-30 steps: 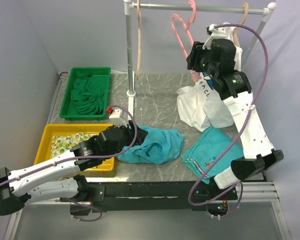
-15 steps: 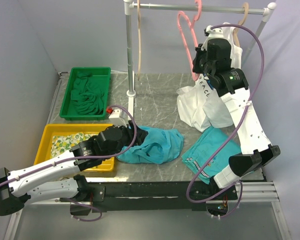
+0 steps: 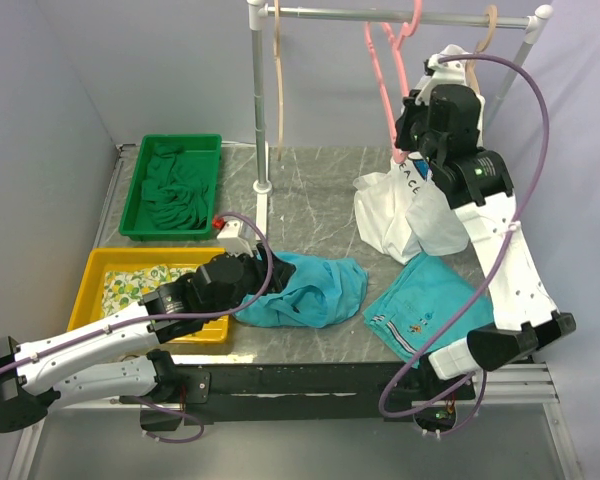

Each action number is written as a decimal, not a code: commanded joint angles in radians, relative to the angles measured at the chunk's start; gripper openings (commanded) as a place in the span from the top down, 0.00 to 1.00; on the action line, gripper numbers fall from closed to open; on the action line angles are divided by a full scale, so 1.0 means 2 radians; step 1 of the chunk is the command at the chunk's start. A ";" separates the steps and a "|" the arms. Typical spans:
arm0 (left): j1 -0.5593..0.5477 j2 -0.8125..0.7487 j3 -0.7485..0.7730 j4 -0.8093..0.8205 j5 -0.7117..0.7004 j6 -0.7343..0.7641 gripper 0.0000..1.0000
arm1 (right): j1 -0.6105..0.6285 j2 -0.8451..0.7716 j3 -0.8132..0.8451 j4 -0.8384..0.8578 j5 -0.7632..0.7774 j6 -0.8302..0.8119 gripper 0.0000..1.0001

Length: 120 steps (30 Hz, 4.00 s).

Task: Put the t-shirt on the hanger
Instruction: Pick up the hanger from the clothesline, then place the T-shirt on the hanger.

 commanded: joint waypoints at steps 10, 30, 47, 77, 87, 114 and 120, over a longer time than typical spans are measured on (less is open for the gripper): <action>0.001 -0.007 0.004 -0.042 -0.032 -0.025 0.30 | 0.043 -0.108 -0.105 0.058 0.034 0.023 1.00; -0.038 0.046 -0.093 -0.118 -0.077 -0.137 0.39 | 0.250 -0.325 -0.372 -0.034 0.065 0.154 1.00; -0.041 0.154 -0.047 -0.065 -0.178 -0.115 0.64 | 0.270 -0.461 -0.427 -0.154 0.001 0.198 1.00; 0.160 0.098 -0.036 0.002 0.032 0.027 0.96 | 0.270 -0.491 -0.497 -0.174 -0.183 0.158 1.00; 0.195 0.107 -0.019 -0.003 0.066 0.045 0.99 | 0.270 -0.495 -0.483 -0.187 -0.181 0.146 1.00; 0.163 0.031 0.188 -0.128 0.112 0.283 0.99 | 0.270 -0.449 -0.485 -0.007 -0.243 0.095 1.00; 0.163 0.042 0.210 -0.153 0.034 0.309 0.99 | 0.271 -0.462 -0.475 -0.025 -0.219 0.082 1.00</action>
